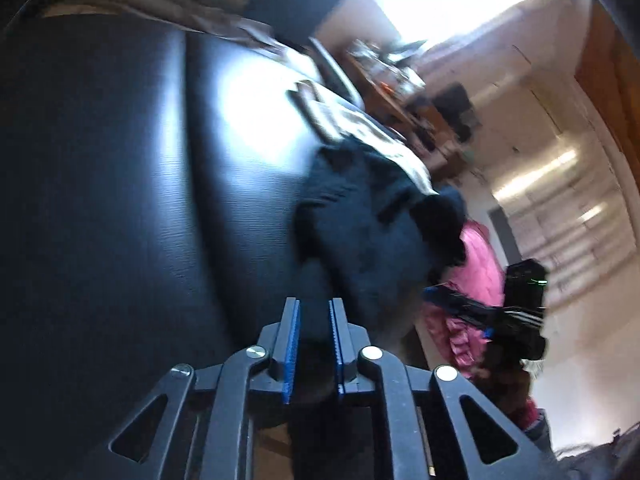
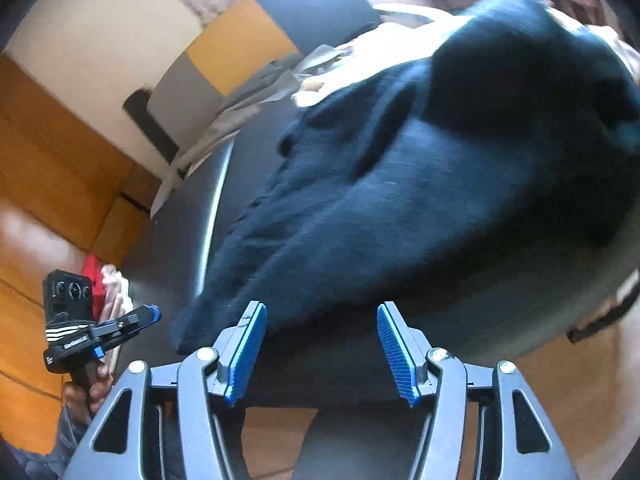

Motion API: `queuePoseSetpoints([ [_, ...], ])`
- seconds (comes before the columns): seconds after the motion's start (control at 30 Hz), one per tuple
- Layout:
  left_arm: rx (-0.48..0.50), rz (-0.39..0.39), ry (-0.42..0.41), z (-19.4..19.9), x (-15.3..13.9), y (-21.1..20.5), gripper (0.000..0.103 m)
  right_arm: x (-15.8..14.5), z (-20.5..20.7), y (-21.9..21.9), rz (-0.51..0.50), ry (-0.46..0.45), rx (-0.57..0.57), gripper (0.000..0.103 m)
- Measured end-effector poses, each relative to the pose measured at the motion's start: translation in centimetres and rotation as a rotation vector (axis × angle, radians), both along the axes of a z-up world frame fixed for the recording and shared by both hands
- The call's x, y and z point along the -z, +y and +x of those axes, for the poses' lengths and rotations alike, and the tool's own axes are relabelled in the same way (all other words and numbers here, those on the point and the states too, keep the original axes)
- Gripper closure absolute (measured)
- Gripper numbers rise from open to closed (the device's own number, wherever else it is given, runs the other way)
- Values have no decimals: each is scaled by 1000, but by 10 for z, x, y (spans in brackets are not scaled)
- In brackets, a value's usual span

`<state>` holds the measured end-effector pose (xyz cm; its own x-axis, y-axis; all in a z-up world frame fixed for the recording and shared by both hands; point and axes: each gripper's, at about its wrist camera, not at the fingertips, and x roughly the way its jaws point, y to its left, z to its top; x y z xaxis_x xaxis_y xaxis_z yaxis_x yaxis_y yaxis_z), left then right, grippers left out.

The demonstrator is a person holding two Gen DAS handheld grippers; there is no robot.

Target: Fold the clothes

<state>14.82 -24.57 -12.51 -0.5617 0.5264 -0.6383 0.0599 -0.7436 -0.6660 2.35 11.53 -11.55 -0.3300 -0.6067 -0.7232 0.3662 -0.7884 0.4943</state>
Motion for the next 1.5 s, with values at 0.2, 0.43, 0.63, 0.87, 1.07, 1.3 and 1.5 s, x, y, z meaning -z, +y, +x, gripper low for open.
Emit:
queuePoseSetpoints([
  [0.2, 12, -50, 10, 1, -4, 9, 76, -23, -12, -39, 163, 167, -155, 25],
  [0.43, 124, -75, -13, -42, -8, 39, 67, -21, -90, -89, 286, 220, -234, 21],
  [0.63, 197, -69, -65, -71, 3, 59, 65, -6, -160, -135, 453, 214, -344, 19],
  [0.87, 257, -169, -78, -86, 11, 86, 63, 37, -193, -181, 747, 145, -538, 23],
  [1.07, 233, -199, -45, -71, 13, 89, 89, 32, -162, -152, 628, 163, -471, 75],
  [1.3, 109, -86, -16, -15, 2, 58, 92, -11, -112, -112, 301, 148, -287, 79],
  [1.5, -133, -57, 63, 52, -27, -21, 92, -80, -78, -123, -8, 214, -244, 79],
])
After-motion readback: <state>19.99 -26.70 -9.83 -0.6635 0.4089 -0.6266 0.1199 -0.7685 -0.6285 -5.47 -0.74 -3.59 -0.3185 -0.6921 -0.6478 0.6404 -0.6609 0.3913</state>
